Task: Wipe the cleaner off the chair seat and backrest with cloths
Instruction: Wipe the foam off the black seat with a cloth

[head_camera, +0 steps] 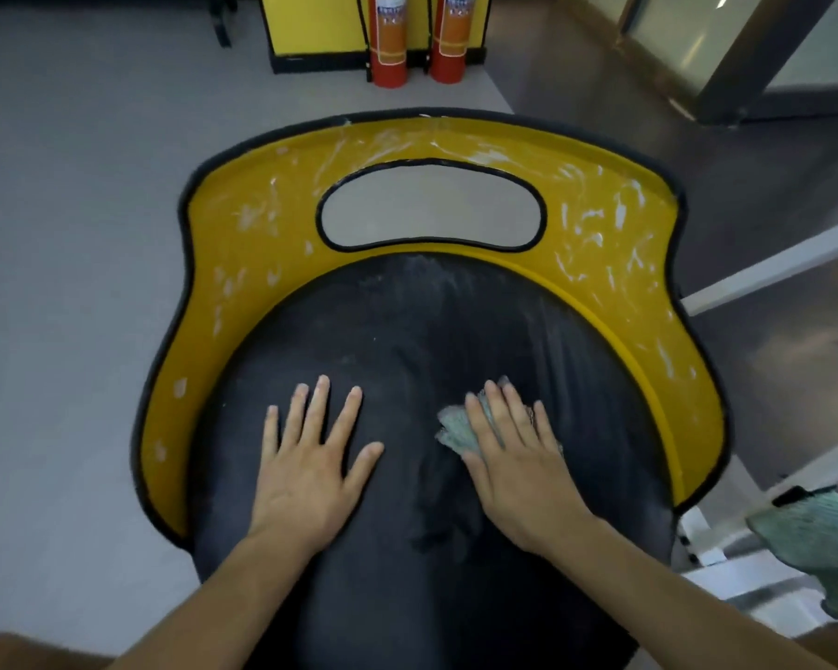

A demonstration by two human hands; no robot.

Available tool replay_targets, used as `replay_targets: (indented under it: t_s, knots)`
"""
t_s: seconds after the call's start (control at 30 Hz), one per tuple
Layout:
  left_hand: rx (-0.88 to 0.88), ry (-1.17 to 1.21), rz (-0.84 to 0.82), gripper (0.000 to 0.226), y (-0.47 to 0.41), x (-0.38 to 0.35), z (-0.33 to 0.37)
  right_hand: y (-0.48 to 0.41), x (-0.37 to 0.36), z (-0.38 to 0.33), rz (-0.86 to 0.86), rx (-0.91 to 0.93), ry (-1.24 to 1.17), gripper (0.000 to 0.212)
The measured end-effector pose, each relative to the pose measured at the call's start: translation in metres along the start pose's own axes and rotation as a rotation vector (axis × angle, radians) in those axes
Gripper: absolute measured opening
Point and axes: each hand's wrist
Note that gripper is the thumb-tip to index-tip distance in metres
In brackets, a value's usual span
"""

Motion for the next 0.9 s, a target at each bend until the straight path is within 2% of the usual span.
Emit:
replay_targets:
  t_s: [0.1,0.2,0.3,0.4,0.47,0.6,0.73,0.8,0.9]
  knots:
    - [-0.03,0.004,0.01,0.07,0.002,-0.003,-0.006,-0.079,0.012,-0.015,0.007,-0.007,-0.044,0.065]
    - [0.025,0.015,0.079,0.072,0.003,-0.003,-0.004,-0.142,0.026,-0.033,-0.081,-0.102,-0.063,0.061]
    - [0.124,0.044,0.15,0.079,0.006,-0.006,-0.008,-0.121,0.026,-0.056,-0.028,-0.065,-0.073,0.063]
    - [0.196,0.073,0.178,0.084,0.008,-0.006,-0.01,-0.037,0.024,-0.078,0.003,0.154,-0.051,0.064]
    - [0.204,0.071,0.19,0.081,0.008,-0.008,-0.011,-0.01,0.017,-0.078,-0.012,0.231,-0.036,0.063]
    - [0.203,0.075,0.203,0.073,0.007,-0.011,-0.012,-0.085,0.022,-0.082,0.036,0.237,0.023,0.063]
    - [0.215,0.067,0.204,0.069,0.005,-0.013,-0.011,-0.186,0.038,-0.102,-0.039,0.102,-0.038,0.062]
    - [0.217,0.064,0.208,0.069,0.005,-0.013,-0.011,-0.196,0.041,-0.108,-0.034,0.074,-0.047,0.062]
    - [0.216,0.06,0.212,0.069,0.007,-0.012,-0.012,-0.138,0.037,-0.101,0.006,0.162,-0.061,0.062]
Point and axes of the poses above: each hand's wrist, its own y-axis away from the middle knuckle, its own x-axis out of the back of the hand, z = x × y, and after that the axes turned 11 degrees about y, right-handed
